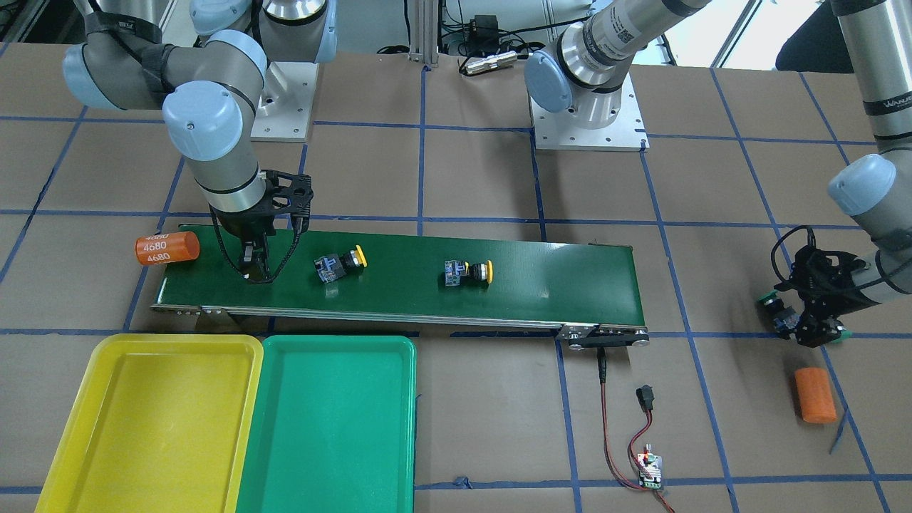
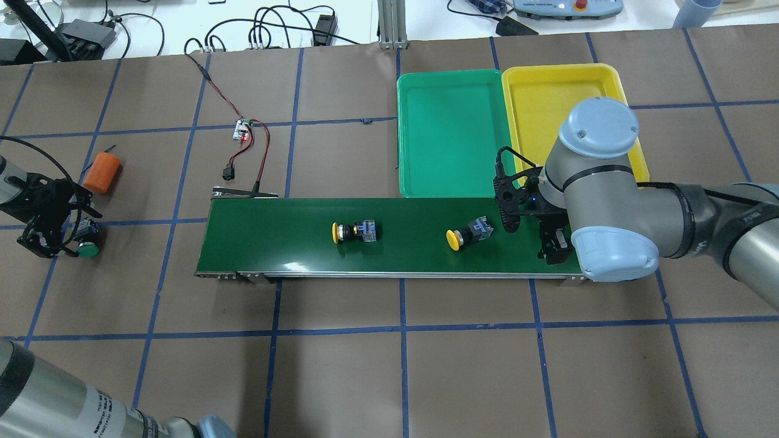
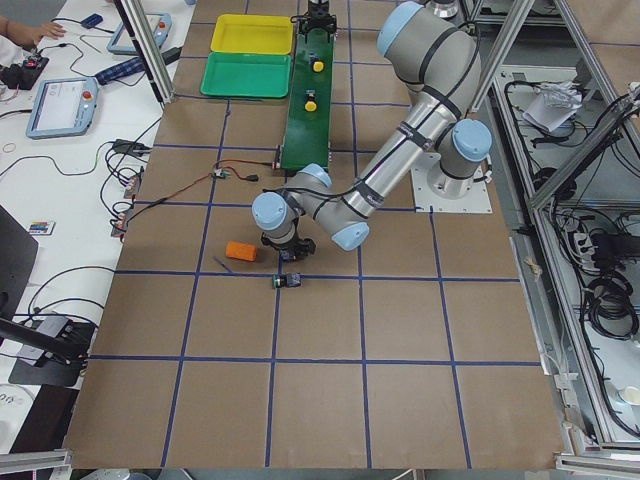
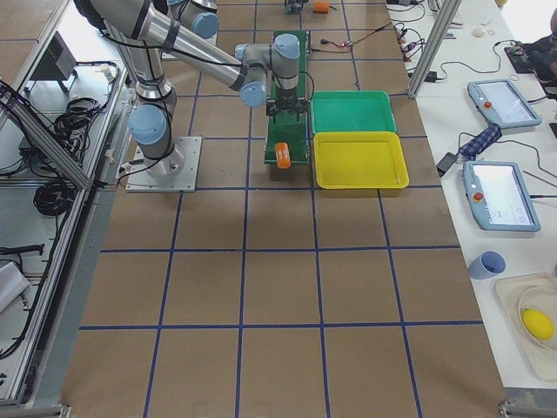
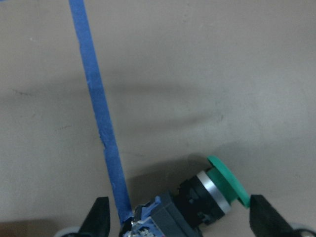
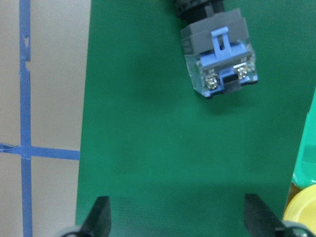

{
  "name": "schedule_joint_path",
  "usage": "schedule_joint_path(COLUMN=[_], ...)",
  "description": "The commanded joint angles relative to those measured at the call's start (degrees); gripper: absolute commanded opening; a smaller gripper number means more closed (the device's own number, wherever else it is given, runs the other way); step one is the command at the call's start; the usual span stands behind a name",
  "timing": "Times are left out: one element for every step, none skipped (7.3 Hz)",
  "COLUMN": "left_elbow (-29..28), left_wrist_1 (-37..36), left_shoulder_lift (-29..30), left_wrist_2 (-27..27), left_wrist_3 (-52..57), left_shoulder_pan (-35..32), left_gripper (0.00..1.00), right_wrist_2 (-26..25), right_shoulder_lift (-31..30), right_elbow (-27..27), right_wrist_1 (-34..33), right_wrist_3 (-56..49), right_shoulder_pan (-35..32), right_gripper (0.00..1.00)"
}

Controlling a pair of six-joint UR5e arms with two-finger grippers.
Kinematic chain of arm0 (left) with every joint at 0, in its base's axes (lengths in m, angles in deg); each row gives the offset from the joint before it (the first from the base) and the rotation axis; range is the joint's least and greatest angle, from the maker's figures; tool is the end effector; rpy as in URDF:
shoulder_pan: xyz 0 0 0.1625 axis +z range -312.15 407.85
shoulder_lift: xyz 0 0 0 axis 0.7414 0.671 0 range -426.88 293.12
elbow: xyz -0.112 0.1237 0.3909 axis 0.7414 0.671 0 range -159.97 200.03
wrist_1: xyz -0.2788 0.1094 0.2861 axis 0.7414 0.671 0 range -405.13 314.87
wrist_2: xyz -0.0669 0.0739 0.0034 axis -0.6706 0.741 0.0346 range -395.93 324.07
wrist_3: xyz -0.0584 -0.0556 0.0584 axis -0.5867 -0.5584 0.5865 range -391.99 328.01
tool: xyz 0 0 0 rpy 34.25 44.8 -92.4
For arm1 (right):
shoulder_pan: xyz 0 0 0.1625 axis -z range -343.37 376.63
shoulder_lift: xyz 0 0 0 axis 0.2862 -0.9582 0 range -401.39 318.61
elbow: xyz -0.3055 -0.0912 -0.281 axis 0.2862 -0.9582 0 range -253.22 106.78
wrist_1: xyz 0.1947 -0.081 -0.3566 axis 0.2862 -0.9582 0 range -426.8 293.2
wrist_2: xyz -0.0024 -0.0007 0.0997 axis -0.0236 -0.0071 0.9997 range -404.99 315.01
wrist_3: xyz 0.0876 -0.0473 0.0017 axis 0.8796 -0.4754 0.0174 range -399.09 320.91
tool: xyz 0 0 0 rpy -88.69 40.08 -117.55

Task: Sort buttons by color to trays

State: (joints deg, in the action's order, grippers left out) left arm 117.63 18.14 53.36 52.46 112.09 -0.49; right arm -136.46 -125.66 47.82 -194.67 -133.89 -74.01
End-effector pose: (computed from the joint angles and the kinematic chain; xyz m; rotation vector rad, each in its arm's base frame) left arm 0.2987 -0.5406 0.1723 -2.2959 -1.8504 0.0557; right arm 0.1359 -0.4567 0.2529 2.3009 -2.0925 -0.0088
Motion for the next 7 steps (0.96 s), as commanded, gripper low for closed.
schedule_joint_path(left_elbow=[0.0, 0.0, 0.0, 0.0, 0.0, 0.0, -0.1], left_wrist_1=[-0.3, -0.3, -0.3, -0.3, -0.1, 0.2, 2.4], left_shoulder_lift=[0.5, 0.6, 0.6, 0.6, 0.4, -0.3, -1.4], left_wrist_2=[-0.3, -0.7, -0.8, -0.9, -1.5, -1.8, -1.9], left_wrist_3=[0.0, 0.2, 0.2, 0.1, 0.1, 0.0, -0.4], left_shoulder_pan=[0.0, 0.0, 0.0, 0.0, 0.0, -0.1, -0.2], left_gripper=[1.00, 0.89, 0.58, 0.19, 0.10, 0.03, 0.00], right_wrist_2=[0.2, 0.2, 0.2, 0.2, 0.2, 0.2, 0.2], right_shoulder_lift=[1.1, 1.4, 1.5, 1.5, 1.5, 1.5, 1.4], right_elbow=[-0.3, -0.5, -0.6, -0.6, -0.6, -0.6, -0.6], right_wrist_1=[-1.0, -1.0, -1.0, -1.0, -1.0, -1.0, -0.9], right_wrist_3=[1.4, 1.5, 1.5, 1.5, 1.4, 1.4, 1.4], right_shoulder_pan=[0.0, 0.0, -0.1, 0.0, 0.0, -0.1, -0.1], right_gripper=[0.94, 0.94, 0.94, 0.94, 0.94, 0.94, 0.94])
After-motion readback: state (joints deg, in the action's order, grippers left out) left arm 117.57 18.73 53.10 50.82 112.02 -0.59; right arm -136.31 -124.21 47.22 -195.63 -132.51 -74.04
